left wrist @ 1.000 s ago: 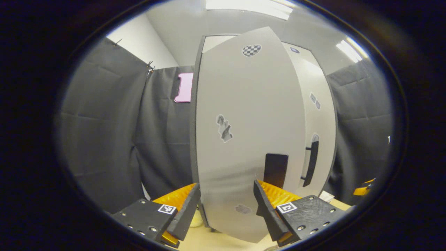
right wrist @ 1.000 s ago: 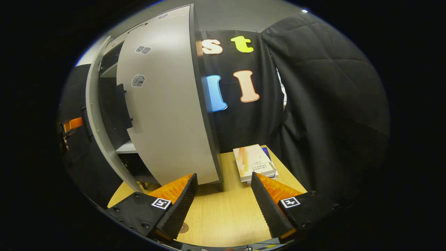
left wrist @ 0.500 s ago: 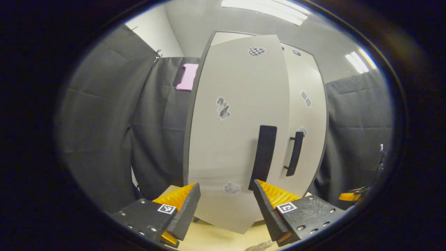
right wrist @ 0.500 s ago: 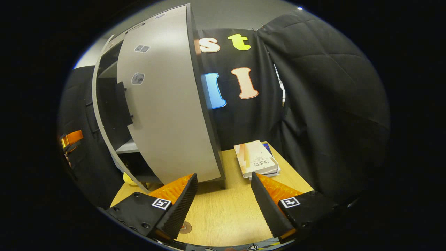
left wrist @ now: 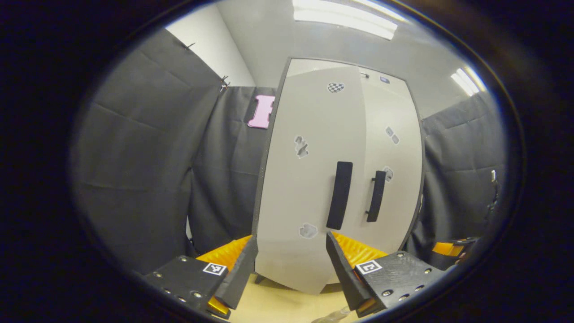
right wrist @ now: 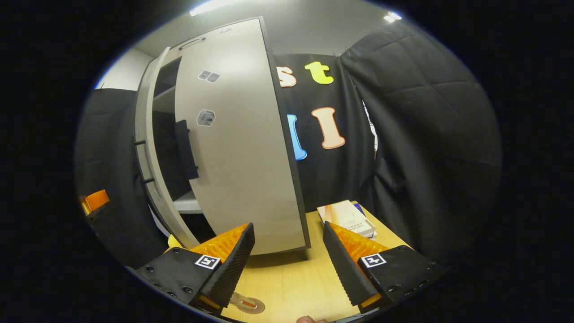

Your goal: Grasp the bottle in the cabinet with the left hand and place it on the coaster, then close the right door with the right hand and the left door with the left hand.

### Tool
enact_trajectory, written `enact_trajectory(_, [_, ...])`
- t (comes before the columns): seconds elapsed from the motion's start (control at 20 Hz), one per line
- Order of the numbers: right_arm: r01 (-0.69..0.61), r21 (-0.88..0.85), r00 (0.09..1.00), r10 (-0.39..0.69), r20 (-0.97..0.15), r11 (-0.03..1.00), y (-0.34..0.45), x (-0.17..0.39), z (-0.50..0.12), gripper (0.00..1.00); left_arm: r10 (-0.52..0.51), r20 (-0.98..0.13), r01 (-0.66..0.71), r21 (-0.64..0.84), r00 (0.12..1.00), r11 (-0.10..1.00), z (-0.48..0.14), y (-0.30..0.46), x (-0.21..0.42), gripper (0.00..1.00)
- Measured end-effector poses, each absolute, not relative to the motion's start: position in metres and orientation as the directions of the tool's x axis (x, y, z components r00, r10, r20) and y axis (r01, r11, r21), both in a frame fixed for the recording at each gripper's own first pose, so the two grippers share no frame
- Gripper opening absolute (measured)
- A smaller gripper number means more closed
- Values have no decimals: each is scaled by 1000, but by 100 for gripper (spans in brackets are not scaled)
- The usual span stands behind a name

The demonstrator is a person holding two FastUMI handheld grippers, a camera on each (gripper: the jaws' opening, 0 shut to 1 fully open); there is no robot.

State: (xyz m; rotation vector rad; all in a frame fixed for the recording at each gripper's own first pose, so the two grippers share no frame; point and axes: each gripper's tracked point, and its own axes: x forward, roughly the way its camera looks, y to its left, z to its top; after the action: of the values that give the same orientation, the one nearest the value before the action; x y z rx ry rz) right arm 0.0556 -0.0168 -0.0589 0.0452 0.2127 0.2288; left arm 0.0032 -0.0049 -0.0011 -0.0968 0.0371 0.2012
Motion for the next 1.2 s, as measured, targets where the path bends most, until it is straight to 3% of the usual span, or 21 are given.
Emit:
enact_trajectory(0.1, [-247,53,952,253,-171,967,-4,54,-47,98,177,-54,-179,-44,983,983,1,-13,6,81])
enact_trajectory(0.25, [-277,30,947,278,-161,960,8,52,-34,98,104,-71,-108,-57,992,993,7,-26,13,81])
enact_trajectory(0.3, [-282,33,945,283,-163,959,9,51,-31,98,89,-68,-93,-65,994,994,12,-27,13,89])
enact_trajectory(0.5, [-266,37,951,268,-154,963,7,50,-22,98,84,-59,-88,-77,995,993,21,-15,15,88])
enact_trajectory(0.55, [-255,25,954,256,-155,967,4,49,-22,98,88,-55,-93,-80,995,992,23,-10,16,95])
enact_trajectory(0.6, [-249,16,956,248,-157,968,2,49,-23,98,95,-53,-99,-80,994,992,22,-5,15,88])
enact_trajectory(0.75, [-227,5,961,224,-160,974,-1,43,-28,98,123,-60,-127,-80,991,989,20,11,14,88])
enact_trajectory(0.8, [-226,7,961,224,-159,974,1,40,-29,98,129,-59,-134,-85,990,987,19,14,13,95])
enact_trajectory(0.85, [-233,3,960,230,-160,972,6,36,-31,98,135,-59,-140,-91,989,986,19,18,12,88])
enact_trajectory(1.0, [-253,-49,955,241,-172,966,14,30,-37,98,152,-60,-158,-112,987,981,16,27,7,92])
enact_trajectory(1.2, [-263,-68,955,250,-160,962,25,25,-37,98,155,-61,-160,-98,986,982,14,36,4,88])
